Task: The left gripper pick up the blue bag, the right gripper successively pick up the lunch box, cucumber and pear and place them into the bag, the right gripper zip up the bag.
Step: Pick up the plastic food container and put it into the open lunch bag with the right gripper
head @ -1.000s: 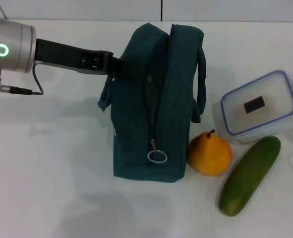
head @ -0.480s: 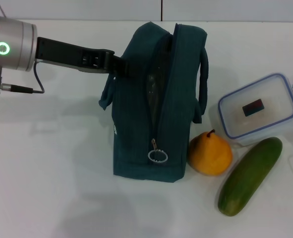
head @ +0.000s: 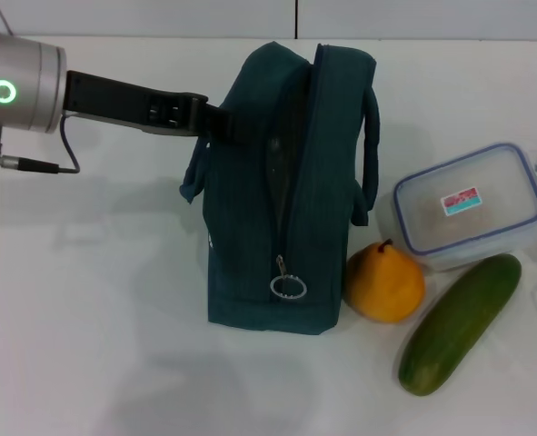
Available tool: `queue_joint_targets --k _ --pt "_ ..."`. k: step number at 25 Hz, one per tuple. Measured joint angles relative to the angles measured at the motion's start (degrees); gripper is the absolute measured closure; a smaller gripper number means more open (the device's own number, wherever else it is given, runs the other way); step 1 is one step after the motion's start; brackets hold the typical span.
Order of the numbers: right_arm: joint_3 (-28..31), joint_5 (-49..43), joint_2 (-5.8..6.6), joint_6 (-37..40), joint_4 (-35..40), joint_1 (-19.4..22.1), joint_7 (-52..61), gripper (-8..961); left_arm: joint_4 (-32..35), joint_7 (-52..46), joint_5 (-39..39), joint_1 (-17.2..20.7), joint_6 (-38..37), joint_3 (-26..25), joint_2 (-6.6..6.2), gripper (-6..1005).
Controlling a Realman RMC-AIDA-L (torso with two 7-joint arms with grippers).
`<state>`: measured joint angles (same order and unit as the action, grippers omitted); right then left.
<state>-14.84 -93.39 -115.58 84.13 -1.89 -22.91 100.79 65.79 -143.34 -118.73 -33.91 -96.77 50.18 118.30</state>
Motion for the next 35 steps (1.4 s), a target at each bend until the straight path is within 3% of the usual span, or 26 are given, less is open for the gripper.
queue_joint_targets --k 35 --pt "-1.5 0.01 -0.26 -5.09 -0.21 -0.03 1.25 858 -0.14 0.35 -0.01 0.08 0.0 0.0 0.45 935"
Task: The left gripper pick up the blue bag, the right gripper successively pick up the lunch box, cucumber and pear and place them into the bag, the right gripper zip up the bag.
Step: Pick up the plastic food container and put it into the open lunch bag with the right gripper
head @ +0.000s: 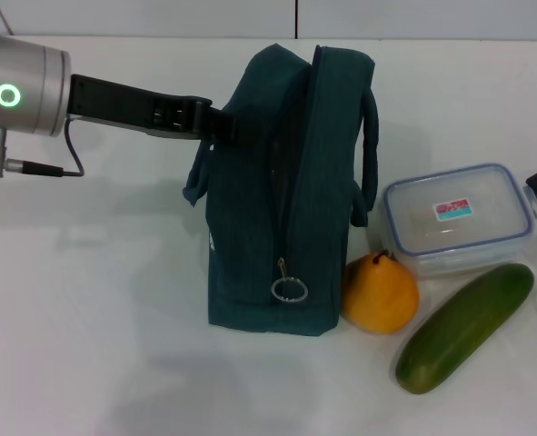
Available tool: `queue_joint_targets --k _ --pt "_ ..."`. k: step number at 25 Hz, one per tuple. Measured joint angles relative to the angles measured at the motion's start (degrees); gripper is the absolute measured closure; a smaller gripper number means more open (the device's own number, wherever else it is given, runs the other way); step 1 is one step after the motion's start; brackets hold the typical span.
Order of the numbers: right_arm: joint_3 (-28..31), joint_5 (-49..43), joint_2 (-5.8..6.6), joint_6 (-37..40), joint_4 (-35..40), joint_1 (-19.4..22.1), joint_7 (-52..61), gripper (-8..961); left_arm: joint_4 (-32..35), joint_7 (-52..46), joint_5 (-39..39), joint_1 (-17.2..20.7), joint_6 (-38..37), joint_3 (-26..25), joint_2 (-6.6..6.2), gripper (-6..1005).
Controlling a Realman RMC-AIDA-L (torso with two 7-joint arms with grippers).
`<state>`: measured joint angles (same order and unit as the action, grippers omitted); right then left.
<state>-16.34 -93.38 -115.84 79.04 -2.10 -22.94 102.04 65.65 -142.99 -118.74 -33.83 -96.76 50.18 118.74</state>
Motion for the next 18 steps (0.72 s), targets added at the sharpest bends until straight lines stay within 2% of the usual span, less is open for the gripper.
queue_joint_targets --k 13,18 --pt "-0.62 -0.24 0.18 1.34 0.67 0.26 -0.56 859 -0.68 0.37 -0.03 0.0 0.0 0.0 0.09 936" --pt "-0.22 0.15 0.26 6.49 0.66 0.59 -0.01 859 -0.7 0.62 0.0 -0.1 0.0 0.0 0.09 936"
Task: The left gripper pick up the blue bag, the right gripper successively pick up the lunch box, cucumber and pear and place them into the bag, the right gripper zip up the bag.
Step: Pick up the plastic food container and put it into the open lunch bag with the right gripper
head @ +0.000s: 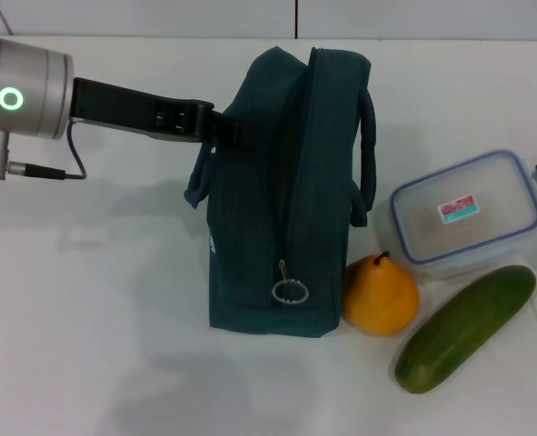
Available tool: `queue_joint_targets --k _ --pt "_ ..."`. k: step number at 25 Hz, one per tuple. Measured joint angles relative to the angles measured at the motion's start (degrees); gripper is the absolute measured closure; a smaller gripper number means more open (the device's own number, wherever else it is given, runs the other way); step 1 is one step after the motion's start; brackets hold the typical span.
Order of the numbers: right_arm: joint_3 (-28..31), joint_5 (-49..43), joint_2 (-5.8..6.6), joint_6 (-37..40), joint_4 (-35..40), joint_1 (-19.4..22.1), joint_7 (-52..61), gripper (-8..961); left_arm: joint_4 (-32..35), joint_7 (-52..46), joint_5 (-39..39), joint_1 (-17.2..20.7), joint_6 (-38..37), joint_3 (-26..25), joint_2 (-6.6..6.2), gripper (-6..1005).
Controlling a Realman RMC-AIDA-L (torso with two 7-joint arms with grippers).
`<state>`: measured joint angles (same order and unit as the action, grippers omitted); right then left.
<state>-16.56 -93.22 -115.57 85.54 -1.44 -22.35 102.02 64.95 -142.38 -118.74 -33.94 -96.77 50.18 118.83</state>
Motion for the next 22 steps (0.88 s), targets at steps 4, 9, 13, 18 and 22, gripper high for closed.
queue_joint_targets --k 4,9,13,18,22 --pt "0.2 0.34 0.03 2.61 -0.01 0.23 0.87 859 0.0 0.0 0.01 -0.14 0.0 0.0 0.0 935" --pt "0.38 1.22 0.15 3.8 0.57 0.7 1.34 858 0.0 -0.01 0.01 -0.29 0.0 0.0 -0.04 935" --pt "0.4 1.93 0.17 4.69 0.68 0.82 1.36 858 0.0 -0.07 0.01 -0.4 0.0 0.0 -0.08 936" --pt "0.39 2.5 0.17 4.99 0.8 0.82 1.45 858 0.0 -0.13 0.01 -0.55 0.01 0.0 -0.16 936" --pt "0.39 3.29 0.17 6.05 0.82 0.91 1.49 858 0.0 -0.25 0.0 -1.15 0.05 0.0 -0.28 936"
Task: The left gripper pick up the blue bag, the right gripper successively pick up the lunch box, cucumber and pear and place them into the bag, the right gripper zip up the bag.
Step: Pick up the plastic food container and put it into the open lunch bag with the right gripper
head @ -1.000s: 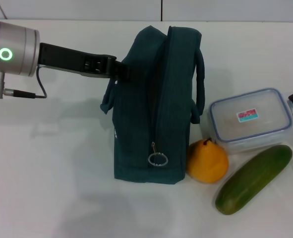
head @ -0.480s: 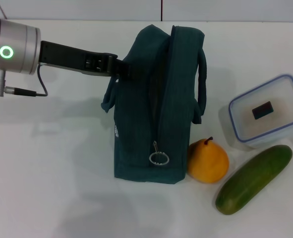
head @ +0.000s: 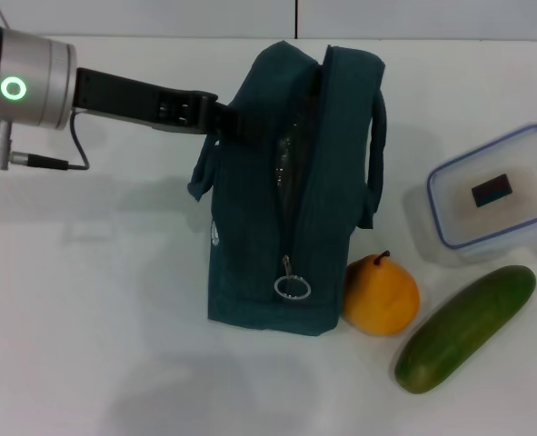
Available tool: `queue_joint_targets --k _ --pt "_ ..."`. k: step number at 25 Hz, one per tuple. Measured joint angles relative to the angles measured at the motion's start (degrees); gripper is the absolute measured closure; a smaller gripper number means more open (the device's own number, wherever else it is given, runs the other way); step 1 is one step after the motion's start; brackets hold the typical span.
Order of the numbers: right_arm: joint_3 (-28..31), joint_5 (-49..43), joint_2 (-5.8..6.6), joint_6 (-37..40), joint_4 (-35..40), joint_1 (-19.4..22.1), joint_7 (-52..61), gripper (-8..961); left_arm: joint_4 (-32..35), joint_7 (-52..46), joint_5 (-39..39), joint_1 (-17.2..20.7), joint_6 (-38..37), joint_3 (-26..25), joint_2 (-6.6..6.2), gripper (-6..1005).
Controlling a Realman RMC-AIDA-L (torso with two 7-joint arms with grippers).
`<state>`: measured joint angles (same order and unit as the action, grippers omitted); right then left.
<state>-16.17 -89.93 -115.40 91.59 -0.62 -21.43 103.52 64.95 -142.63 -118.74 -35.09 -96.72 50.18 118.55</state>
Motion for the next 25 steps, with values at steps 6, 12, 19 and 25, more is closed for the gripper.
queue_joint_targets --k 6,12,19,25 --pt "0.08 1.57 0.04 3.23 0.01 0.18 0.18 858 0.0 -0.09 -0.16 -1.19 0.04 0.0 -0.03 936" --pt "0.55 2.58 0.08 6.7 0.01 0.16 1.01 859 0.0 -0.17 -0.42 -1.83 0.04 0.0 0.1 936" --pt "0.73 4.56 0.09 11.57 0.0 -0.09 3.08 859 0.0 -0.2 -0.37 -1.91 0.04 0.0 0.21 935" --pt "0.73 6.92 0.04 16.47 -0.08 -0.46 4.69 858 0.0 -0.2 -0.22 -1.91 0.04 0.05 0.33 935"
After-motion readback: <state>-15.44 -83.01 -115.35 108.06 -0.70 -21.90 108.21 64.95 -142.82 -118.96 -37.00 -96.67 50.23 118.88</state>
